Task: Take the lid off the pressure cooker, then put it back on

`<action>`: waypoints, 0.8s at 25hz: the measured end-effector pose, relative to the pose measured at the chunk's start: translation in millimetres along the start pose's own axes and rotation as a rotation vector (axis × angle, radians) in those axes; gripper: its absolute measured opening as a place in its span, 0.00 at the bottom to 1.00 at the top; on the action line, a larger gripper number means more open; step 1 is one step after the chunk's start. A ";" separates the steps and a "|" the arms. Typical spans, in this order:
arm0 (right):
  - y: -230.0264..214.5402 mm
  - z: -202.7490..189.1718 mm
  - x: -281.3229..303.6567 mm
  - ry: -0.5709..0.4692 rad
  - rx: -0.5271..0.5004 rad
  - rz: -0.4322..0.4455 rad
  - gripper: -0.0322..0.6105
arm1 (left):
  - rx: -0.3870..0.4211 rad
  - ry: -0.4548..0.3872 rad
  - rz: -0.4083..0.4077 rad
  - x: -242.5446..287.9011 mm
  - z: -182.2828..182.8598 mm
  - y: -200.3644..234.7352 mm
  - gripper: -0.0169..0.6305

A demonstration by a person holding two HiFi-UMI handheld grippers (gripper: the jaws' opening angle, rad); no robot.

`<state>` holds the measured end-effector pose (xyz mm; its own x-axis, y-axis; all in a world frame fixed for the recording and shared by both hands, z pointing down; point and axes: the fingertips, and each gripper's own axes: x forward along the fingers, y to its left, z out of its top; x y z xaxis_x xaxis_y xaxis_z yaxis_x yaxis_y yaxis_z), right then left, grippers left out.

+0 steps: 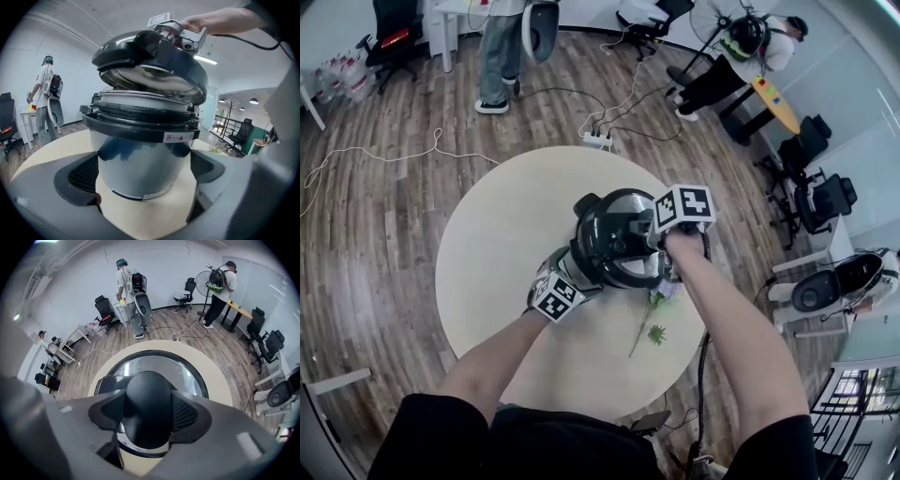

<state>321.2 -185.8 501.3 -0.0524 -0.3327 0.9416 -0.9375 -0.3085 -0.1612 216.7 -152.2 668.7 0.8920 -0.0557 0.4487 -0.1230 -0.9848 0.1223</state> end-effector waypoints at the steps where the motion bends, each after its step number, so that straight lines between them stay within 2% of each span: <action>1: -2.2 -1.1 -5.0 0.002 -0.003 -0.003 0.49 | 0.000 0.004 0.000 -0.4 -0.6 -0.6 0.94; 6: -25.3 -6.4 -42.4 -0.018 -0.014 -0.004 0.49 | -0.008 0.007 0.007 3.2 8.7 -9.9 0.92; 12: -27.5 -18.0 -71.8 -0.044 -0.013 0.002 0.49 | -0.002 -0.033 0.022 -25.0 18.0 -1.1 0.91; 20: -43.7 -82.0 -106.9 -0.058 -0.064 0.012 0.49 | 0.025 -0.090 0.071 -71.2 52.4 -8.1 0.89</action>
<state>339.6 -63.7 431.9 -0.0458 -0.3875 0.9207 -0.9571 -0.2471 -0.1516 176.9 -148.8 589.4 0.9171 -0.1385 0.3738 -0.1772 -0.9816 0.0710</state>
